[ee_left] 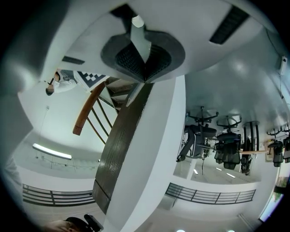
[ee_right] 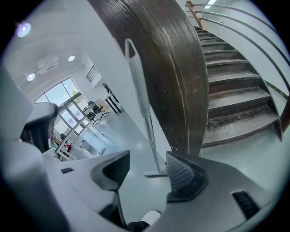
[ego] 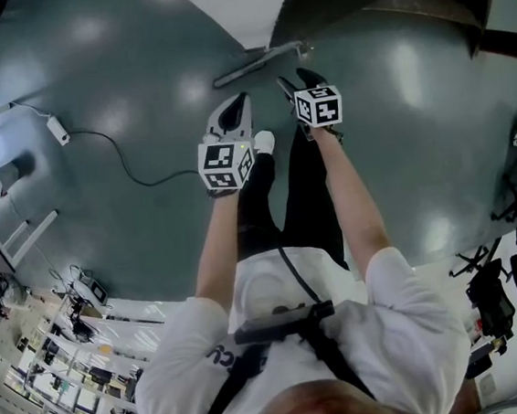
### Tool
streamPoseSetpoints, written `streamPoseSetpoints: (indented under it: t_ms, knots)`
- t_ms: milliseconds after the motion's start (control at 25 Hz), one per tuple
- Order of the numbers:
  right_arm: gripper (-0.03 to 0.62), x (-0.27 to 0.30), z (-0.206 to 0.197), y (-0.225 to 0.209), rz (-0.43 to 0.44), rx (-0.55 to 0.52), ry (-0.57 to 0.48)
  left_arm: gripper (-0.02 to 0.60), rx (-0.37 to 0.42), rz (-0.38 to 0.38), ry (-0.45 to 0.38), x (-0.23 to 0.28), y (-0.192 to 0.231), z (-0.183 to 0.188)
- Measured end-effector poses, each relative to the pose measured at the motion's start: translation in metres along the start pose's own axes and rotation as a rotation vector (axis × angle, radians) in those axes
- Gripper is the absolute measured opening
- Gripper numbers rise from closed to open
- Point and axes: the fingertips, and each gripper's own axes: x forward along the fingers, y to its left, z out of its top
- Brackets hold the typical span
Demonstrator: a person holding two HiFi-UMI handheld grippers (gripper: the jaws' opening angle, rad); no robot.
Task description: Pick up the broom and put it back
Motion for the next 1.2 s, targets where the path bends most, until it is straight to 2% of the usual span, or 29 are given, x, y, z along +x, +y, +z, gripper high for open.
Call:
streamPoseSetpoints:
  t_ms: [160,280,560,600,640,680,800,920,1120,1200]
  knots:
    - [0.233,-0.057,0.016,0.028,0.005,-0.046,-0.077,0.011,0.027,-0.016,-0.013,-0.015,-0.012,0.017]
    - [0.233,-0.114,0.043,0.050,-0.016,-0.075,-0.163,0.011,0.052,-0.037,-0.047,-0.035,-0.028,0.043]
    - [0.232,-0.236,0.096,0.141,-0.007,-0.176,-0.363,0.012,0.126,-0.063,-0.149,-0.102,-0.063,0.116]
    - [0.222,-0.250,0.105,0.151,-0.008,-0.192,-0.396,0.011,0.142,-0.065,-0.170,-0.111,-0.067,0.127]
    - [0.176,-0.265,0.115,0.160,-0.006,-0.207,-0.432,0.012,0.157,-0.067,-0.191,-0.119,-0.072,0.138]
    - [0.158,-0.279,0.125,0.169,-0.001,-0.224,-0.467,0.012,0.170,-0.068,-0.212,-0.127,-0.077,0.149]
    - [0.151,-0.319,0.154,0.197,0.007,-0.291,-0.562,0.011,0.197,-0.069,-0.277,-0.156,-0.091,0.179]
    - [0.099,-0.356,0.178,0.224,-0.003,-0.336,-0.655,0.011,0.205,-0.071,-0.343,-0.188,-0.099,0.204]
    - [0.010,-0.401,0.206,0.249,-0.022,-0.355,-0.766,0.011,0.211,-0.069,-0.423,-0.222,-0.115,0.234]
    - [0.008,-0.413,0.214,0.256,-0.016,-0.354,-0.796,0.011,0.213,-0.070,-0.456,-0.232,-0.122,0.245]
